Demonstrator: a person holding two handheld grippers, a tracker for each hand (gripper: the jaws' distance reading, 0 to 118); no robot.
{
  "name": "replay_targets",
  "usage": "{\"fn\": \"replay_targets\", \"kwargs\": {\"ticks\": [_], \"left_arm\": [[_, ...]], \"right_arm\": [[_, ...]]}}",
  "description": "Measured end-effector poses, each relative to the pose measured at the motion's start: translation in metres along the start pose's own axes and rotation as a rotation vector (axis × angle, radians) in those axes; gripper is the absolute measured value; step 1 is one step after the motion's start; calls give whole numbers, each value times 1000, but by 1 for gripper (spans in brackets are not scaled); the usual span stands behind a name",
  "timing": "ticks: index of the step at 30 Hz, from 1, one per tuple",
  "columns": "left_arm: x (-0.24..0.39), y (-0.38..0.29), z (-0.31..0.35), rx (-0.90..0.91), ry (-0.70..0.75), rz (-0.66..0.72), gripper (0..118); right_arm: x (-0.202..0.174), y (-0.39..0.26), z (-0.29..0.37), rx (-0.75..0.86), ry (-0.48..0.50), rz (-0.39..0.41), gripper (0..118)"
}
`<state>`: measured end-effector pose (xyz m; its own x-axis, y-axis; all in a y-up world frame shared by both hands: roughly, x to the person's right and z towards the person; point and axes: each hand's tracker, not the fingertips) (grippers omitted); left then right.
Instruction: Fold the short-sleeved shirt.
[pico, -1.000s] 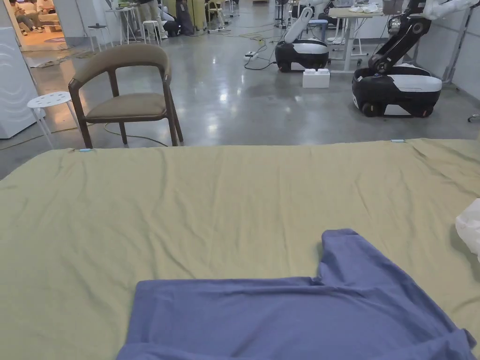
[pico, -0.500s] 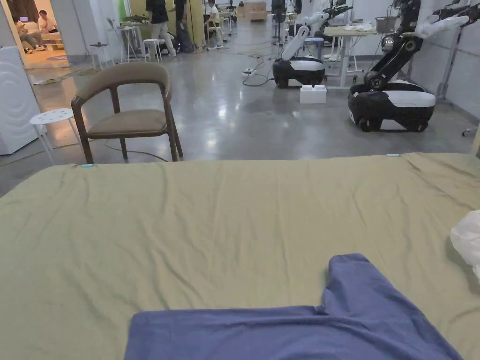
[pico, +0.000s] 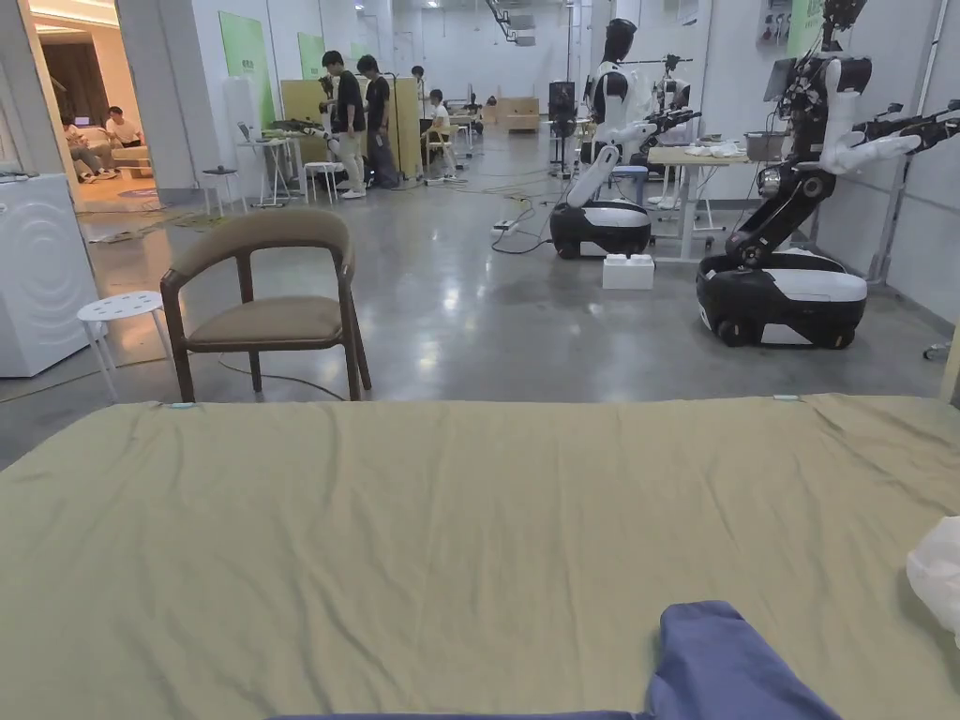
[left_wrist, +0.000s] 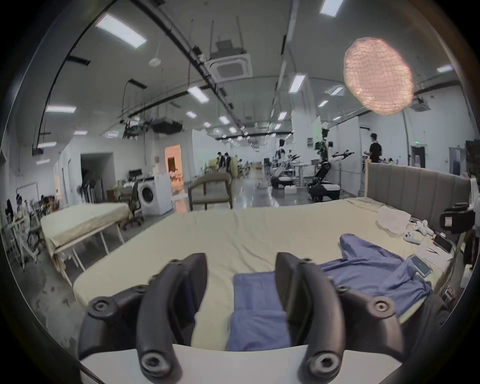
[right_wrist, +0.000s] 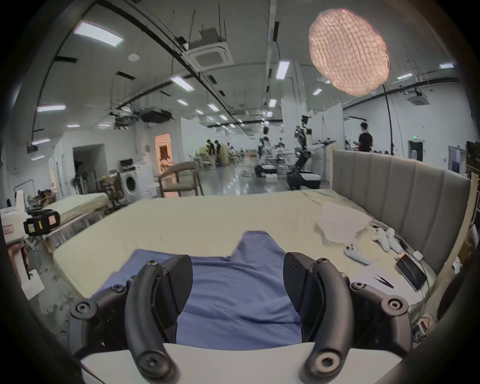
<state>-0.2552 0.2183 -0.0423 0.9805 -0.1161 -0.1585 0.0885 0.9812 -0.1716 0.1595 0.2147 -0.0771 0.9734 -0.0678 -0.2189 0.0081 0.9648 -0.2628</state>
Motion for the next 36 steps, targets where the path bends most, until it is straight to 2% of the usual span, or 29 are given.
{"fn": "replay_targets", "kwargs": {"ticks": [1, 2, 3, 4, 5, 6, 10, 12, 15, 20, 25, 26, 27, 30, 31, 34, 36], "left_arm": [[2, 3, 4, 6, -19, -33, 28], [5, 5, 7, 5, -38, -64, 19], [8, 7, 11, 5, -75, -82, 11], [9, 7, 15, 9, -121, -78, 2], [10, 7, 16, 16, -152, -67, 0], [12, 7, 16, 11, -148, -49, 0], [18, 10, 18, -4, -170, -12, 0], [18, 12, 18, 5, -176, 0, 0], [19, 16, 15, 38, -145, 2, 0], [18, 20, 2, 25, -174, -14, 0], [8, 9, -52, -99, -114, 93, 0], [4, 2, -67, -119, -111, 91, 3], [2, -5, -89, -189, -120, 90, 11], [-3, -33, -155, -332, -154, 105, 71], [-4, -43, -178, -349, -167, 118, 80], [-3, -73, -250, -487, -188, 98, 79], [-7, -92, -294, -535, -186, 158, 79]], "right_arm": [[-3, 2, 2, 2, -3, 6, 71], [-6, 3, 4, 8, 0, 16, 63], [-9, 5, 4, 15, 10, 28, 49], [-11, 5, 4, 18, 16, 33, 27], [-13, 5, 3, 22, 17, 33, 9], [-15, 4, 2, 24, 16, 28, 1], [-15, 0, -6, -27, 38, -44, 0], [-17, -2, -10, -15, 13, -45, 0], [-17, -3, -17, -23, 17, -42, 0], [-17, -5, -24, -39, 27, -28, 0], [-11, -12, -28, -67, 24, -51, 0], [-9, -14, -29, -76, 24, -57, 0], [-7, -17, -29, -89, 27, -62, 0], [1, -28, -30, -140, 3, -71, 0], [6, -35, -30, -163, -7, -79, 0], [17, -50, -30, -228, -47, -129, 0], [22, -56, -29, -251, -71, -162, 0]]}}
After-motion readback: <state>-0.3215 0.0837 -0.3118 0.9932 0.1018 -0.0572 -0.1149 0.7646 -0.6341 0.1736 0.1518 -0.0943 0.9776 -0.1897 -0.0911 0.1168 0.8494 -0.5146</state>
